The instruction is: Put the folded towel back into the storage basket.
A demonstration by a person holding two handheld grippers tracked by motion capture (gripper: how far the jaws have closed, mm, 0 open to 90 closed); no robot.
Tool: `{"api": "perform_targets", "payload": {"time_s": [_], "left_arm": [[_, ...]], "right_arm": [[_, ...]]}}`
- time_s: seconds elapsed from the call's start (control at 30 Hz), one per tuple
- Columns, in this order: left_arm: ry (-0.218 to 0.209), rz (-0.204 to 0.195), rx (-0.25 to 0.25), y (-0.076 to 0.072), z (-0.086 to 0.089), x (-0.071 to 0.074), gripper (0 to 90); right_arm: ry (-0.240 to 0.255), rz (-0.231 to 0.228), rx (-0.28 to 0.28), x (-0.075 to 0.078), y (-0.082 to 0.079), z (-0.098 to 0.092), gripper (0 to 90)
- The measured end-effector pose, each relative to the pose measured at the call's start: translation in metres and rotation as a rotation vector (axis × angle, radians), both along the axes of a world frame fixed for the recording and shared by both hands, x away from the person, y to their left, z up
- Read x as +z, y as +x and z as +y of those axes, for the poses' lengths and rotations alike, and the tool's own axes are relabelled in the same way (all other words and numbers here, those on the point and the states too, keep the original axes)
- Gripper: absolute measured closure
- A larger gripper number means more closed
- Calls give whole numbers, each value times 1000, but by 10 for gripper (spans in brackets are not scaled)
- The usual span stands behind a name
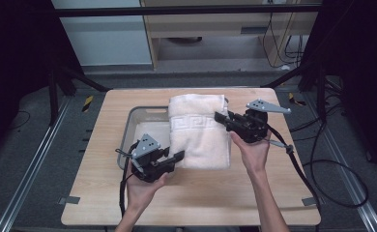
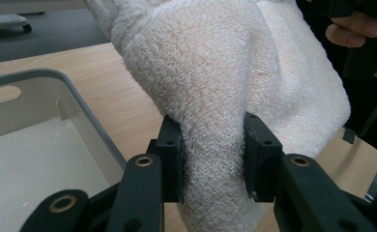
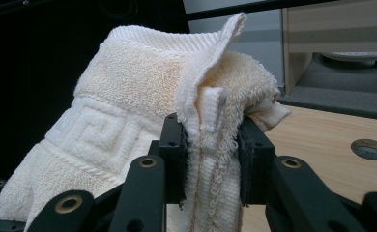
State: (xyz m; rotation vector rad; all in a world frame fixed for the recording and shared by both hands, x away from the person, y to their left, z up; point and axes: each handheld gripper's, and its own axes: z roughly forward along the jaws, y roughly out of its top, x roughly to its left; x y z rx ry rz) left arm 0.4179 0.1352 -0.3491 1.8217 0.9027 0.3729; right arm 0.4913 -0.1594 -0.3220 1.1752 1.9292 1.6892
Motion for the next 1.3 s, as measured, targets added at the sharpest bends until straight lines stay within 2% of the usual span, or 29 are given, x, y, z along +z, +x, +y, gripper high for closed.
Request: {"api": "perform_targets", "payload": {"time_s": [0.4,0.6,1.0,1.3], "left_arm": [[-6,-1,27,9,28,4,645],[-9,3,44,10,42,3,644],[-6,11,77,13,76,2,644],[-3,14,107,16,90,1,644]], "right_arm": [[-7,-6,15,6,15,32,689],[-12,-9,25,6,19,45,689],[-15,-7,55,3,31,83,689],[-24,-14,61,4,36,101,688]]}}
